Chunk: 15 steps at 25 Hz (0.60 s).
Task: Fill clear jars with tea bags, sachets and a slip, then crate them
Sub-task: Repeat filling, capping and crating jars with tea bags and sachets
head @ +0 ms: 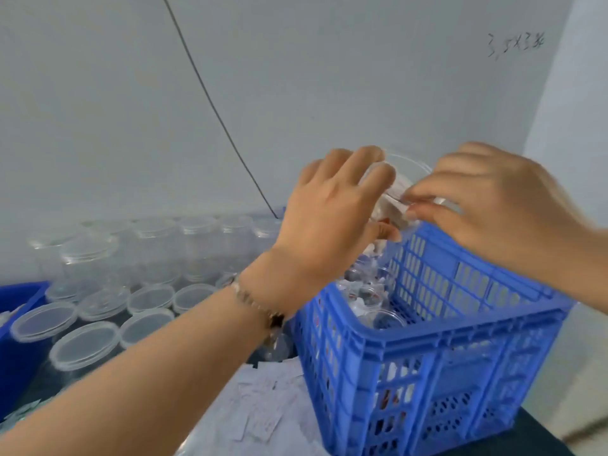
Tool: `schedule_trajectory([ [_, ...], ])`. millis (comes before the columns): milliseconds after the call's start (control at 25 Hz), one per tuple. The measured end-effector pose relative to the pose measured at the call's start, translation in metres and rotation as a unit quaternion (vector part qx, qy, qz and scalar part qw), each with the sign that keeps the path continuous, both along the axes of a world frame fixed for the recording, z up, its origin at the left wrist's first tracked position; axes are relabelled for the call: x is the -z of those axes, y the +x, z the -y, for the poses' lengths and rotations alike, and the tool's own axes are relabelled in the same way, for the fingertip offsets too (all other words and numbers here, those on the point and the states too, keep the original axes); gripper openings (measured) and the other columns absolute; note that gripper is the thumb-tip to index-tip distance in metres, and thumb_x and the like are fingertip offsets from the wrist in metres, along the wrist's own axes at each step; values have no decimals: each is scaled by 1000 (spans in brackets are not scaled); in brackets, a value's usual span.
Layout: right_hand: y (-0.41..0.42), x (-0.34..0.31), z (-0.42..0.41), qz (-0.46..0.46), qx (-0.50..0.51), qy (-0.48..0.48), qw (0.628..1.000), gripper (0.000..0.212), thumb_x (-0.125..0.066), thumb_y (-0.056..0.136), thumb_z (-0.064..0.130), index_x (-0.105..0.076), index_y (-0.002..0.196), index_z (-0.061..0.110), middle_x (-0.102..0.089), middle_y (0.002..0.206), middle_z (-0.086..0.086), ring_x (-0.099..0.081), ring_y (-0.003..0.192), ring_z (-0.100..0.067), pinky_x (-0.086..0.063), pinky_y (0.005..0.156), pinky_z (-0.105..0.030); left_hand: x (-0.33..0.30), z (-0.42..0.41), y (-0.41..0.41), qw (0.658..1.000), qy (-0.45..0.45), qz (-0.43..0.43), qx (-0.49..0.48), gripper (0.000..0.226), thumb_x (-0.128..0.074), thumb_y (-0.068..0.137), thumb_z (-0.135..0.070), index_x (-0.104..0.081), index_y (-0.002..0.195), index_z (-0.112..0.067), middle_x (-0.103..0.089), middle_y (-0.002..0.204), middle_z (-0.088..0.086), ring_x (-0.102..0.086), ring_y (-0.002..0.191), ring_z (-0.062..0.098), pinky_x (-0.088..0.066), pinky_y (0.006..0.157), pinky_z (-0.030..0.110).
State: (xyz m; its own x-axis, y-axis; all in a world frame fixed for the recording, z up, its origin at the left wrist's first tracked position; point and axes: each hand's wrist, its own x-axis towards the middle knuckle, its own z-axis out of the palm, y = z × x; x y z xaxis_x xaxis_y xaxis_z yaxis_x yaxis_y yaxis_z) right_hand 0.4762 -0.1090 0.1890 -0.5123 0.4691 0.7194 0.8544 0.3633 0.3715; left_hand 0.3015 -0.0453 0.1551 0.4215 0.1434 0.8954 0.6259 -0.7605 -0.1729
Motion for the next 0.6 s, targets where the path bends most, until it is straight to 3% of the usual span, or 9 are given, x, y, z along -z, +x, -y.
schedule_trajectory([
  [80,20,3,-31,5,43,-56,998,15,-65,80,28,-74,85,16,-65,76,-4,-64,74,-30,-51,62,-38,0,-36,30,991,-77,-103,-32,48,-78,73,-40,-63,105,-7,-61,120,8,-58,102,32,-42,83,41],
  [240,57,38,-116,99,234,-203,946,20,-51,87,30,-68,96,24,-65,98,0,-62,93,-25,-46,69,-32,25,-113,84,921,-140,-323,-165,32,-51,95,-34,-50,126,-23,-54,129,-5,-51,115,22,-36,90,35],
  [440,89,94,-195,126,272,-285,911,14,-49,85,19,-62,90,14,-66,97,-10,-62,86,-33,-44,62,-31,56,-167,140,806,-269,-472,-235,56,-60,92,-37,-35,142,-34,-52,132,-8,-52,120,22,-34,101,42],
  [520,101,113,-209,134,274,-269,914,16,-48,87,21,-61,93,15,-64,97,-8,-62,86,-32,-45,64,-33,64,-179,154,790,-256,-497,-253,61,-57,93,-39,-28,146,-35,-47,139,-9,-52,121,22,-36,102,42],
  [600,113,121,-217,116,265,-250,924,18,-49,87,23,-63,97,16,-62,98,-8,-62,88,-33,-44,64,-34,68,-189,161,796,-260,-494,-232,66,-58,93,-40,-22,149,-38,-45,142,-10,-55,108,20,-41,93,37],
])
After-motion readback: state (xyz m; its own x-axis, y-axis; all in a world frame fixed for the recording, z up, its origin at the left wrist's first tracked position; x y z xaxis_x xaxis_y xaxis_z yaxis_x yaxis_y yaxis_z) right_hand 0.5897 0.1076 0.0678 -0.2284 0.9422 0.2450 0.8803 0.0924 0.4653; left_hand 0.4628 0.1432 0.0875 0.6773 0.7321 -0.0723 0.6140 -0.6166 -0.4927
